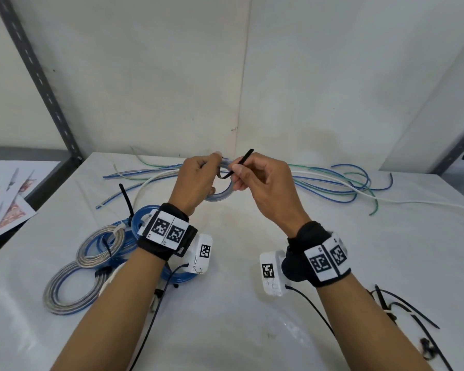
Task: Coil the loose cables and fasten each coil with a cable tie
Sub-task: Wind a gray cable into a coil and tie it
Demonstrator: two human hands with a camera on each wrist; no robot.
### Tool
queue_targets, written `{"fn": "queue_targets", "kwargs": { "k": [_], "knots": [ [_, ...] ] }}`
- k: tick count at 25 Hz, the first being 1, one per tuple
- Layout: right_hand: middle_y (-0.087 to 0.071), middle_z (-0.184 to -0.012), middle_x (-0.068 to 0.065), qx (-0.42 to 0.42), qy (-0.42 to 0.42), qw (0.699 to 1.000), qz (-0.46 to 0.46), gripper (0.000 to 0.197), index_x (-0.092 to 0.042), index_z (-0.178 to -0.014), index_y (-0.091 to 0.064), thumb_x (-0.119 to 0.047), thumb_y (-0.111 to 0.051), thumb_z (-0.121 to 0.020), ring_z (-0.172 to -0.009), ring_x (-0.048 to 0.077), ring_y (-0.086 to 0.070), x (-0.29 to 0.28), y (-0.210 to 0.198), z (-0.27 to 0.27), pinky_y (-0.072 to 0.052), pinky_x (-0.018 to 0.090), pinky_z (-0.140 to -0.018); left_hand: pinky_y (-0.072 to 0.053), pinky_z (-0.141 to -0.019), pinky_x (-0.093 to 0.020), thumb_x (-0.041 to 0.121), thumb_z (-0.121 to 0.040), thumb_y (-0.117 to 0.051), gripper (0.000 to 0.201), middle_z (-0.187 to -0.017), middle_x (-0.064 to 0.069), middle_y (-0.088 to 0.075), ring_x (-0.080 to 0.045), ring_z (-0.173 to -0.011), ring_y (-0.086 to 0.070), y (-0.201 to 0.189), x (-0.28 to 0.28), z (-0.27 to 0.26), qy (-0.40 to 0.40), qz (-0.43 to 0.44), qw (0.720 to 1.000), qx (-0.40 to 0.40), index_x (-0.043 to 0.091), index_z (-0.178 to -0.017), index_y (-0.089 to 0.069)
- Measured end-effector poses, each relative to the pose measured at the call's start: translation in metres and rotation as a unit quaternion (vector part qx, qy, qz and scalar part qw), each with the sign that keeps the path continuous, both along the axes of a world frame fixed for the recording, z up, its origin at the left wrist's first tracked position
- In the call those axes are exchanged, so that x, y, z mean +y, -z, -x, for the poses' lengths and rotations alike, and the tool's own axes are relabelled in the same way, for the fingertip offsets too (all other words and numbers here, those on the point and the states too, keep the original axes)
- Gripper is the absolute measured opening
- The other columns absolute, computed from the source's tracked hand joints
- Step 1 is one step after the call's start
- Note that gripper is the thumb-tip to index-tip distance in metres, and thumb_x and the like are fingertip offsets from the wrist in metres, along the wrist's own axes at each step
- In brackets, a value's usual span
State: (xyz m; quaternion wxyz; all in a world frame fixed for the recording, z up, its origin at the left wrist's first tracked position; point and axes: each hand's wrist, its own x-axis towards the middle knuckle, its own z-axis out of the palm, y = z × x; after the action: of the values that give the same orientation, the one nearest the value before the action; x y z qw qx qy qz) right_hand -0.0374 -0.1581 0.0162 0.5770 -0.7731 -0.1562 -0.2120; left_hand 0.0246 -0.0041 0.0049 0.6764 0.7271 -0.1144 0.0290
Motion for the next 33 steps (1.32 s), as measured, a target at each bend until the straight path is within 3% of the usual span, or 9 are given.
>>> {"fn": "queue_targets", "kwargs": {
  "k": [4, 7, 9, 12, 14, 18, 22, 25, 33],
  "knots": [
    [-0.075, -0.085, 0.006, -0.050, 0.018, 0.999, 0.013, 0.010, -0.002, -0.098, -0.073, -0.008, -0.065, -0.098, -0.078, 0.018, -0.074, 0.004, 0.005, 0.007, -0.060, 0.035, -0.077, -0.030, -0.048, -0.026, 0.024, -0.099, -0.050, 0.041, -0.052, 0.011, -0.039, -0.016, -0.054, -0.029, -0.005, -0.001, 0.004, 0.008, 0.009, 1.000, 0.004, 0.027, -0.060, -0.060],
    [-0.075, -0.089, 0.004, -0.053, 0.009, 0.998, 0.012, 0.011, -0.005, -0.103, -0.074, -0.007, -0.065, -0.098, -0.081, 0.017, -0.075, 0.006, 0.005, 0.010, -0.060, 0.033, -0.079, -0.031, -0.048, -0.025, 0.019, -0.100, -0.052, 0.018, -0.052, 0.017, -0.051, -0.017, -0.055, -0.028, -0.009, 0.000, 0.007, 0.015, 0.019, 1.000, -0.007, 0.012, -0.085, -0.057],
    [-0.072, -0.079, 0.004, -0.023, -0.004, 1.000, -0.005, 0.017, -0.004, -0.098, -0.074, -0.013, -0.060, -0.102, -0.068, 0.014, -0.070, 0.007, 0.001, 0.011, -0.056, 0.030, -0.070, -0.033, -0.048, -0.025, 0.018, -0.104, -0.052, 0.020, -0.050, 0.018, -0.053, -0.013, -0.049, -0.029, -0.009, 0.002, 0.008, 0.027, 0.012, 0.998, -0.047, 0.006, -0.089, -0.056],
    [-0.047, -0.058, 0.004, 0.102, -0.051, 0.989, -0.090, 0.040, -0.004, -0.083, -0.071, -0.028, -0.049, -0.107, -0.052, 0.014, -0.039, 0.006, -0.005, 0.009, -0.033, 0.023, -0.054, -0.036, -0.050, -0.029, 0.021, -0.104, -0.054, 0.022, -0.048, 0.013, -0.047, -0.016, -0.049, -0.029, -0.011, 0.002, 0.011, 0.039, 0.013, 0.994, -0.104, 0.004, -0.090, -0.055],
    [-0.038, -0.055, 0.002, 0.169, -0.094, 0.973, -0.126, 0.042, -0.006, -0.078, -0.069, -0.030, -0.049, -0.106, -0.051, 0.012, -0.030, 0.005, -0.008, 0.007, -0.026, 0.022, -0.051, -0.037, -0.050, -0.030, 0.022, -0.104, -0.056, 0.022, -0.050, 0.008, -0.045, -0.019, -0.051, -0.031, -0.012, 0.002, 0.011, 0.040, 0.016, 0.992, -0.120, 0.004, -0.091, -0.056],
    [-0.037, -0.055, 0.001, 0.186, -0.102, 0.971, -0.110, 0.042, -0.006, -0.077, -0.068, -0.031, -0.050, -0.106, -0.049, 0.011, -0.029, 0.002, -0.008, 0.003, -0.027, 0.018, -0.049, -0.037, -0.047, -0.030, 0.022, -0.103, -0.057, 0.021, -0.056, -0.016, -0.049, -0.026, -0.052, -0.034, -0.010, 0.001, 0.011, 0.035, 0.012, 0.991, -0.129, 0.004, -0.092, -0.057],
    [-0.037, -0.055, 0.000, 0.203, -0.099, 0.968, -0.111, 0.043, -0.007, -0.076, -0.068, -0.032, -0.050, -0.106, -0.050, 0.012, -0.028, -0.001, -0.010, 0.002, -0.026, 0.020, -0.051, -0.037, -0.049, -0.032, 0.019, -0.103, -0.057, 0.019, -0.050, 0.007, -0.048, -0.024, -0.053, -0.033, -0.009, -0.001, 0.012, 0.044, 0.008, 0.991, -0.125, 0.003, -0.092, -0.057],
    [-0.037, -0.055, 0.000, 0.216, -0.105, 0.965, -0.104, 0.042, -0.006, -0.078, -0.068, -0.032, -0.050, -0.106, -0.050, 0.012, -0.027, -0.003, -0.010, 0.004, -0.027, 0.019, -0.050, -0.036, -0.047, -0.027, 0.019, -0.104, -0.056, 0.021, -0.052, 0.010, -0.054, -0.021, -0.051, -0.033, -0.008, -0.002, 0.013, 0.044, 0.009, 0.991, -0.122, 0.001, -0.093, -0.056],
    [-0.037, -0.056, 0.001, 0.225, -0.119, 0.963, -0.084, 0.043, -0.007, -0.080, -0.070, -0.034, -0.049, -0.106, -0.051, 0.012, -0.027, -0.008, -0.012, 0.005, -0.028, 0.019, -0.051, -0.038, -0.048, -0.033, 0.022, -0.102, -0.058, 0.022, -0.064, -0.018, -0.057, -0.023, -0.052, -0.035, -0.008, -0.001, 0.012, 0.048, -0.001, 0.992, -0.114, 0.003, -0.091, -0.057]
  ]
}}
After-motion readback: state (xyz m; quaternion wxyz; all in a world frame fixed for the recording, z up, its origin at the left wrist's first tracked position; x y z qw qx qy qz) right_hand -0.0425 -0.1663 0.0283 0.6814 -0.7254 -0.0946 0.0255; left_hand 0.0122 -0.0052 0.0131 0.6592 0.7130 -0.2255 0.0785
